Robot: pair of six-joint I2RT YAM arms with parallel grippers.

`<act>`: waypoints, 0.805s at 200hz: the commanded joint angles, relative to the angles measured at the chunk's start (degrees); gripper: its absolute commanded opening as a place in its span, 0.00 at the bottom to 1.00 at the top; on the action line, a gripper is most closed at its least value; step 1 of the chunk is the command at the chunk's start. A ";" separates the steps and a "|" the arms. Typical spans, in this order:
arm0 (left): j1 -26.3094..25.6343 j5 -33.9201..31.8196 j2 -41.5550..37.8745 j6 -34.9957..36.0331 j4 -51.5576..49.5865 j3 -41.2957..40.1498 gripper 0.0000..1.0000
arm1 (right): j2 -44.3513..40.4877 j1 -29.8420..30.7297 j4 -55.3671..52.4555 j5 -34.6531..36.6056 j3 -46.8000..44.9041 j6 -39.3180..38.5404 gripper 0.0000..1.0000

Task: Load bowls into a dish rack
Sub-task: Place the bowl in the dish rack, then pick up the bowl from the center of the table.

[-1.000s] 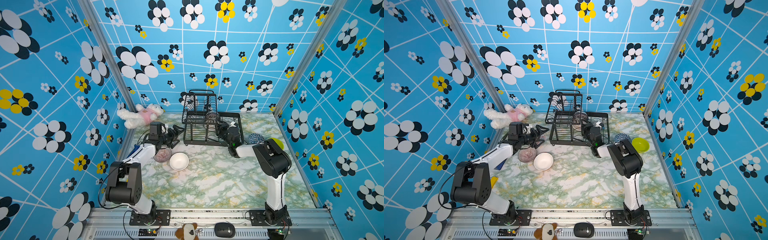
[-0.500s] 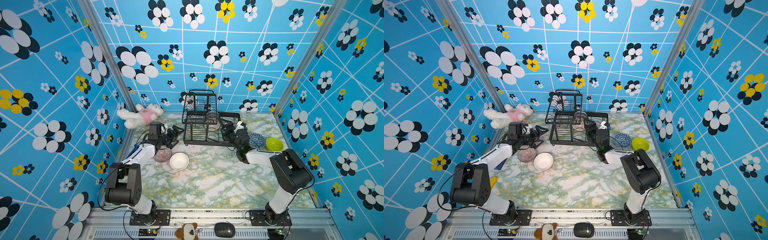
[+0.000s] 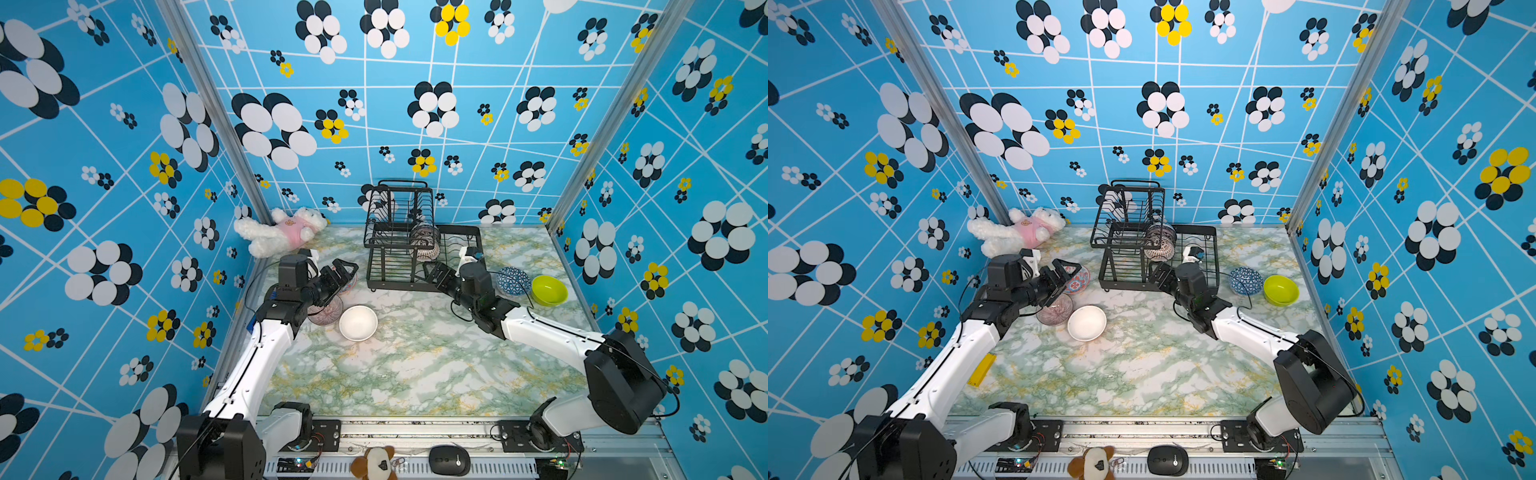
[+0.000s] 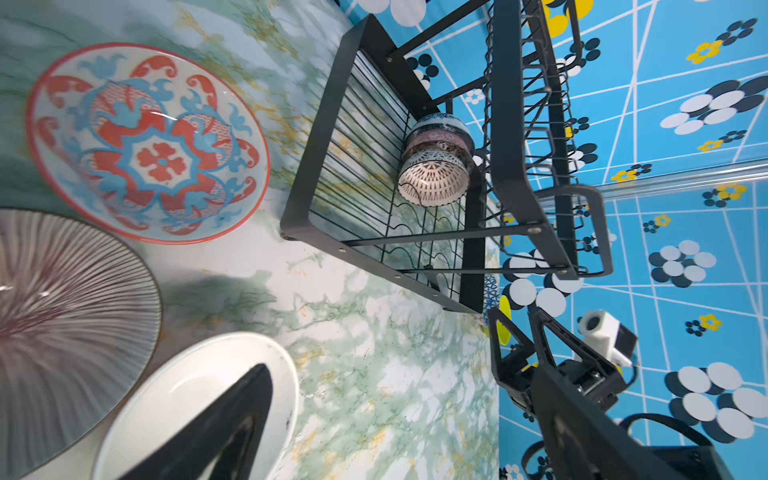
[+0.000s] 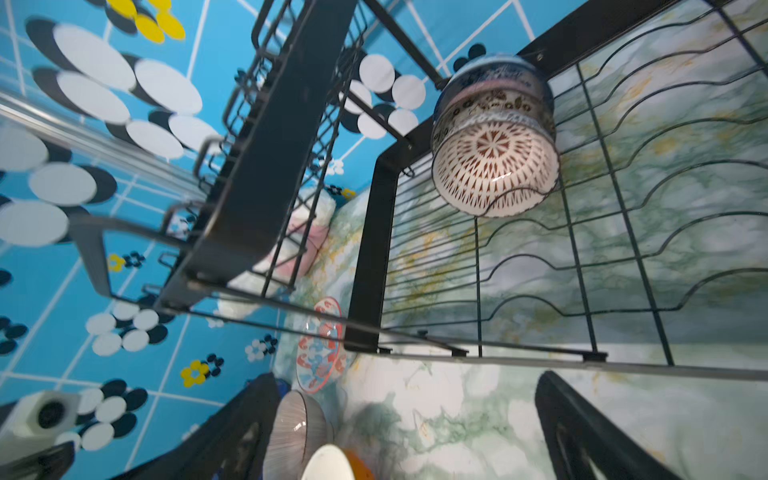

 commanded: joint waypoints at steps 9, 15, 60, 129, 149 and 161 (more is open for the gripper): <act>-0.80 -5.48 -4.75 7.12 -12.10 -2.91 0.99 | 2.33 6.99 -15.16 8.41 4.96 -11.73 0.99; -0.86 -5.70 -5.58 7.36 -13.00 -3.50 0.99 | 3.06 8.36 -16.05 8.87 5.75 -12.29 1.00; -1.34 -5.95 -10.85 7.47 -16.44 -8.45 0.99 | 9.47 16.66 -17.53 10.30 10.66 -12.05 0.99; -1.33 -5.03 -13.05 6.50 -14.58 -13.24 0.99 | 22.79 19.30 -23.83 3.83 22.83 -10.90 0.81; -1.25 -4.86 -12.75 6.50 -13.61 -13.61 0.99 | 25.04 19.65 -25.64 2.50 25.35 -10.64 0.68; -1.24 -4.92 -12.35 6.50 -12.86 -13.72 0.99 | 26.02 19.84 -26.75 2.10 26.63 -10.55 0.63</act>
